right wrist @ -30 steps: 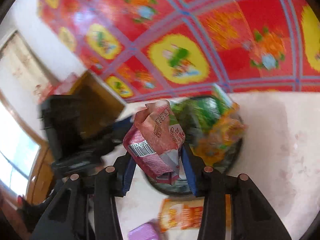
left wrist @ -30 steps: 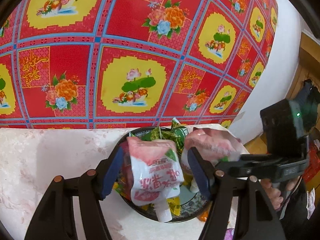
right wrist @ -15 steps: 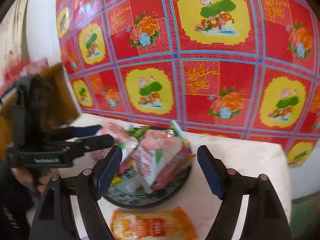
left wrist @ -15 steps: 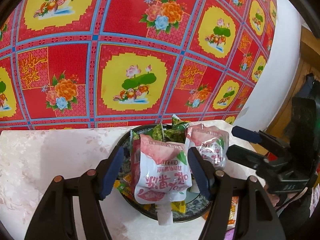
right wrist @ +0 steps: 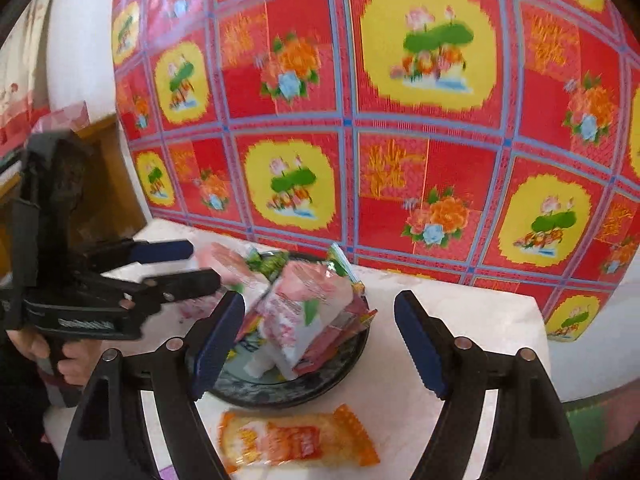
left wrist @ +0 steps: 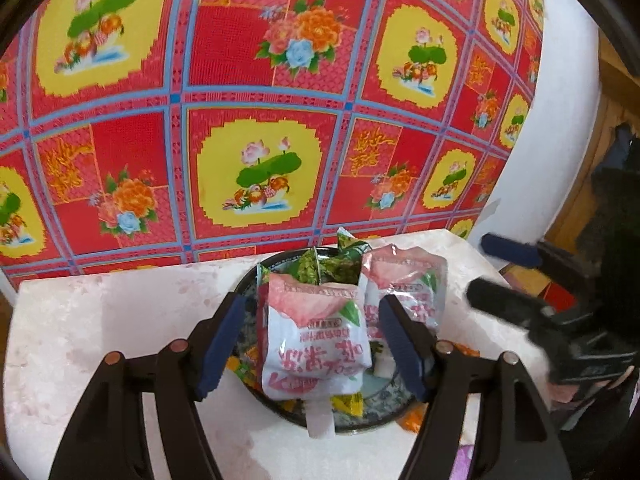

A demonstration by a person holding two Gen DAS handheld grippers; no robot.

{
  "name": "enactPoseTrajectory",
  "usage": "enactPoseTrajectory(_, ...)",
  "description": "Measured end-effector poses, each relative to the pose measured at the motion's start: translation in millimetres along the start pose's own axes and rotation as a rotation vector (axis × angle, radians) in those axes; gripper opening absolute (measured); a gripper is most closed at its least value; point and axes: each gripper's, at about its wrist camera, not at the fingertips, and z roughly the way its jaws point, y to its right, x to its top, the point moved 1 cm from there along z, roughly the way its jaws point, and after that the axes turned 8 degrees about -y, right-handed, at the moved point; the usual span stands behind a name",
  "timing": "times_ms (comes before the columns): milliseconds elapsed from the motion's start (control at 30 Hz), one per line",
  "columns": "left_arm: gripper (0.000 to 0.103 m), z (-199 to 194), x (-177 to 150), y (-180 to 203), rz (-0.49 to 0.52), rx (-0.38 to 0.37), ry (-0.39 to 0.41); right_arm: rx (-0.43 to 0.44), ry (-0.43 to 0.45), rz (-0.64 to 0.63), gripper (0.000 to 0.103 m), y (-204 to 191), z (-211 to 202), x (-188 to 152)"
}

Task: Organize snacks
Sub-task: 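Withdraw both open tools from the plate toward the remaining snacks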

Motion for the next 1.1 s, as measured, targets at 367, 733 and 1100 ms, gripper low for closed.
enactPoseTrajectory(367, 0.073, -70, -75, 51, 0.116, 0.173, 0.021, -0.140, 0.004, 0.015, 0.079, -36, -76, -49)
enactPoseTrajectory(733, 0.073, -53, -159, 77, 0.053, 0.107, -0.056, -0.128, -0.004, 0.126, 0.079, -62, -79, -149)
enactPoseTrajectory(1100, 0.074, -54, -169, 66, -0.014, 0.055, -0.015, -0.313, -0.004, 0.125, 0.079, -64, -70, -174)
